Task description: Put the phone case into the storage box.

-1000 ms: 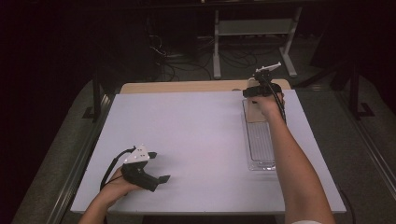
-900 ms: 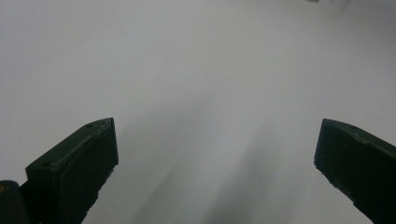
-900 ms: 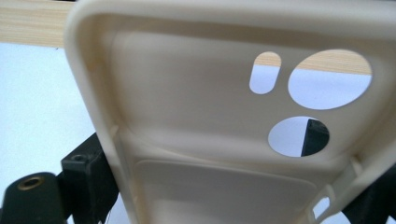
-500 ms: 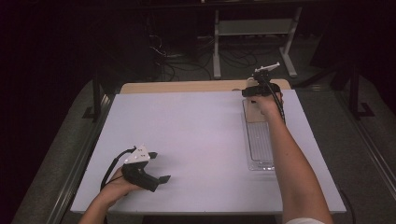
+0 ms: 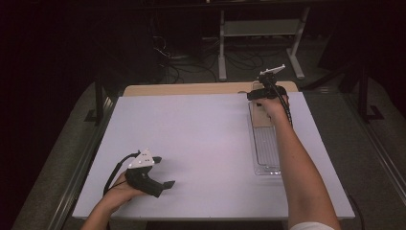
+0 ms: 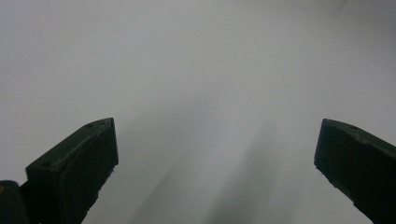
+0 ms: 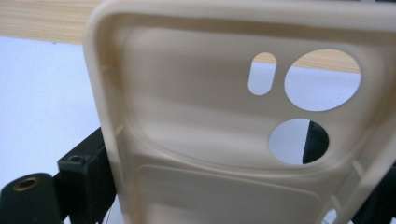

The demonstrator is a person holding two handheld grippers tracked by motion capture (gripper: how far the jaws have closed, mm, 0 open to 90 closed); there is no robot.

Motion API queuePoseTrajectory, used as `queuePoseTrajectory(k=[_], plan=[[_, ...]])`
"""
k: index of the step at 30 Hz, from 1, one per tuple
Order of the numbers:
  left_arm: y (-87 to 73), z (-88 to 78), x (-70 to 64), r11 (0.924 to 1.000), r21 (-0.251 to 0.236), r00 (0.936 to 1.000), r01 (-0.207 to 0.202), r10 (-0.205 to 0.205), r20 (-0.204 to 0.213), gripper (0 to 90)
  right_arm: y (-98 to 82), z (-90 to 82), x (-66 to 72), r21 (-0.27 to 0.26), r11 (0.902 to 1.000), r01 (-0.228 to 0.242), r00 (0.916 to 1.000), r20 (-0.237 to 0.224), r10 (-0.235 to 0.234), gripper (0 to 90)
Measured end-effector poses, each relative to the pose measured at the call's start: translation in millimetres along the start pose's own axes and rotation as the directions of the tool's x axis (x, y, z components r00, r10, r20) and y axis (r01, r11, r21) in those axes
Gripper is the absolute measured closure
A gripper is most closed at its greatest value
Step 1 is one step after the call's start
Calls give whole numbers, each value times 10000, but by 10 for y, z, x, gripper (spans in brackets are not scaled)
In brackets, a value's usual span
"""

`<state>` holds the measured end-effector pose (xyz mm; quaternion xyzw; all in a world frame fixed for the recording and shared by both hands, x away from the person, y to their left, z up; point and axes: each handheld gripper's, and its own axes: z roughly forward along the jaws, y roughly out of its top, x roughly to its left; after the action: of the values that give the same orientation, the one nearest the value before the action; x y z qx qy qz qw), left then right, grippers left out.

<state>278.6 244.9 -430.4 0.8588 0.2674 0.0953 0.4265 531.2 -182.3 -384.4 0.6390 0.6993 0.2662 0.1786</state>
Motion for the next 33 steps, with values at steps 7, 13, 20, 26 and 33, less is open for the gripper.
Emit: queuePoseTrajectory(k=[7,13,20,26,33], plan=[[0,5,-1,9999,92,9999,-96,96,37,0,2,-11,8,-78,10000,9,10000,-92,-10,86],[-2,11,-7,10000,47,10000,-34,33,54,0,4,-17,13,-153,9999,43,9999,-112,-45,84],[-4,10,-3,9998,146,9999,-101,101,59,0,7,-30,0,-269,9996,40,9995,-325,-49,54],[-4,10,-5,9998,152,9999,-96,95,72,0,26,-88,-9,-492,9988,-76,9990,-438,55,49],[3,17,8,9999,139,10000,-47,45,79,0,49,-198,-29,-815,9967,-50,9983,-576,3,50]])
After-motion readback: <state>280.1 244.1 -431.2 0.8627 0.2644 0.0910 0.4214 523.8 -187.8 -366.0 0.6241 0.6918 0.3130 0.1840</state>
